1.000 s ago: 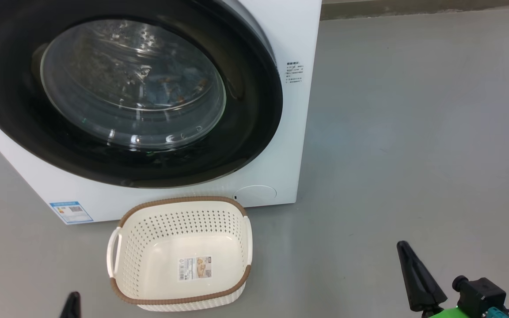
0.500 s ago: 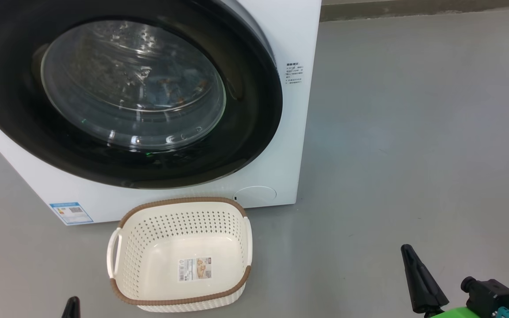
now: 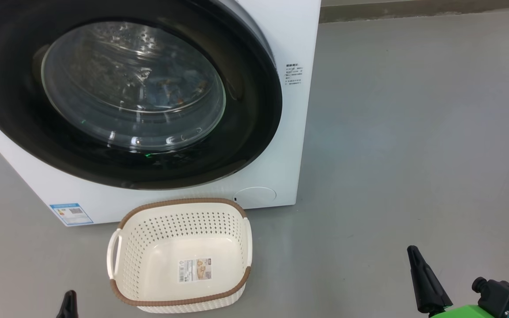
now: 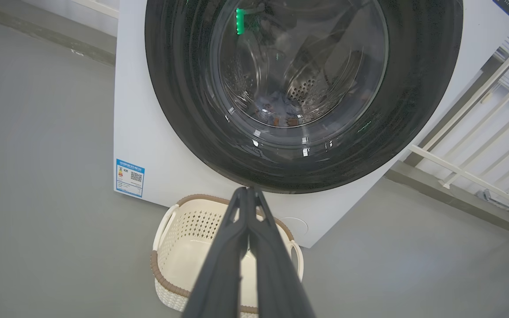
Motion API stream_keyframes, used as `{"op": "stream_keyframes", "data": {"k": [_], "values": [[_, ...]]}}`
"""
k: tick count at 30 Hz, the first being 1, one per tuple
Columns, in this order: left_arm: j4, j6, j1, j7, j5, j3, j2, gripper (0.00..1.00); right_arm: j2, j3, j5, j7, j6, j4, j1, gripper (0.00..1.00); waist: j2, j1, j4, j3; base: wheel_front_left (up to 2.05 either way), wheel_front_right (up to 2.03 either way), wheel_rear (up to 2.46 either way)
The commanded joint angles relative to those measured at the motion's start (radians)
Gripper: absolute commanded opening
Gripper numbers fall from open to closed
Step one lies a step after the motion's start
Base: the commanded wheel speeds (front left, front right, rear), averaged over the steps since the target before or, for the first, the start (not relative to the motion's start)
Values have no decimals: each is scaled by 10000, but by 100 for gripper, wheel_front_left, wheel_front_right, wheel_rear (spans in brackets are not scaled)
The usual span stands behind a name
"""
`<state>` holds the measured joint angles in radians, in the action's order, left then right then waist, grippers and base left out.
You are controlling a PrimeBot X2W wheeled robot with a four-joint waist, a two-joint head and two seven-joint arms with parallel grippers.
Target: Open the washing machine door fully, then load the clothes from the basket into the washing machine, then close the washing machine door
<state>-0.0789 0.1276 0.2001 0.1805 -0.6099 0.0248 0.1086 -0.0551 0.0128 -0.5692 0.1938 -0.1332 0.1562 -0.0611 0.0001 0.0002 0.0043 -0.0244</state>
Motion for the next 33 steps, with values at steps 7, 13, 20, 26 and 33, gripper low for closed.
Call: {"op": "stream_keyframes", "data": {"k": [7,13,20,26,33], "values": [[57,8,-578,-176,-886,107,123,0,-132,-51,-944,-199,7,-133,434,0,-1,-1,-3,15,0,0,0],[-50,10,-740,-330,-1528,120,104,0,-153,-85,-1616,-354,8,-68,515,0,-1,-1,-6,28,0,0,0],[-180,12,-931,-513,-2278,141,78,0,-174,-132,-2399,-540,10,9,609,0,-1,-1,-9,44,0,0,0],[-294,13,-1097,-674,-2917,162,53,0,-189,-177,-3067,-704,11,75,690,0,-1,-1,-11,57,0,0,0],[-428,15,-1291,-865,-3659,191,21,0,-202,-233,-3842,-898,12,153,786,0,-1,-1,-15,72,0,0,0]]}}
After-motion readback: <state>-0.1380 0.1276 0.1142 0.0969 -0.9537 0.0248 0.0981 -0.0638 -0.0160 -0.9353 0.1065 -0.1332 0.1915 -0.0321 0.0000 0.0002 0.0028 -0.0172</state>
